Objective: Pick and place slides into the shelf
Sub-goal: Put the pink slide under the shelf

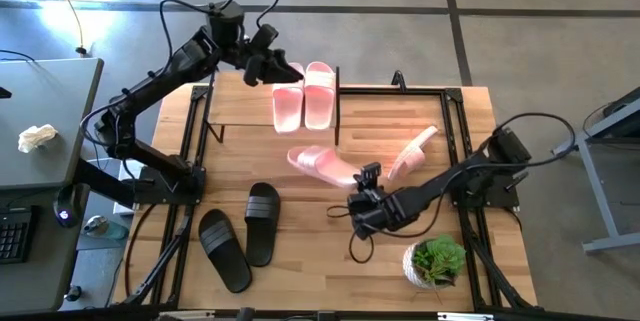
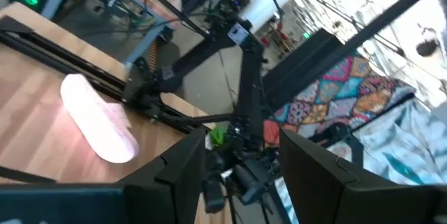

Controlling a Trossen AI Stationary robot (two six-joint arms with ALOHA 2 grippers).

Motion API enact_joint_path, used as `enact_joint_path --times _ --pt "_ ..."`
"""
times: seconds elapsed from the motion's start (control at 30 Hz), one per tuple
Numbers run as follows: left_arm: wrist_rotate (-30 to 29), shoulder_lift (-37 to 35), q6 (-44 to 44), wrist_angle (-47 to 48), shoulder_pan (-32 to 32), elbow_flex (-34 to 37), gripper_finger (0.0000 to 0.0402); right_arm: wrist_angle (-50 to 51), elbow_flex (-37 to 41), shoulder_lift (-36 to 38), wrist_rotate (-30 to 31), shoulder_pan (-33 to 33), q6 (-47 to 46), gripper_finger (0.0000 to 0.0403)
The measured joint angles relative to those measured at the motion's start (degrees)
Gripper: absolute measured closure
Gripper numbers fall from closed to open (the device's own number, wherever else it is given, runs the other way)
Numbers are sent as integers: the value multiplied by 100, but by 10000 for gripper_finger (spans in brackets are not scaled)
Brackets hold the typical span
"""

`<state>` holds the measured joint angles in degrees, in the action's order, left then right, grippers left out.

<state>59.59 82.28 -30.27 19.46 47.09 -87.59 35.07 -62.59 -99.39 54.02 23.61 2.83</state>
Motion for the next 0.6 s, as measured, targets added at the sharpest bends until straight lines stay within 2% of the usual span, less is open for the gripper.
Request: enact_joint_path --times 0.23,0.37,0.53,0.6 --pt "-8 -50 214 6 -523 0 234 -48 0 0 -528 -380 6 363" --pt "-87 -163 373 23 -853 0 234 -207 0 -3 -854 -628 -16 341" --pt "-422 -463 742 265 -1353 0 234 -541 0 -4 -940 -901 -507 312" --pt "-567 -606 946 520 -1570 0 234 -631 0 -4 -1222 -1001 -544 302"
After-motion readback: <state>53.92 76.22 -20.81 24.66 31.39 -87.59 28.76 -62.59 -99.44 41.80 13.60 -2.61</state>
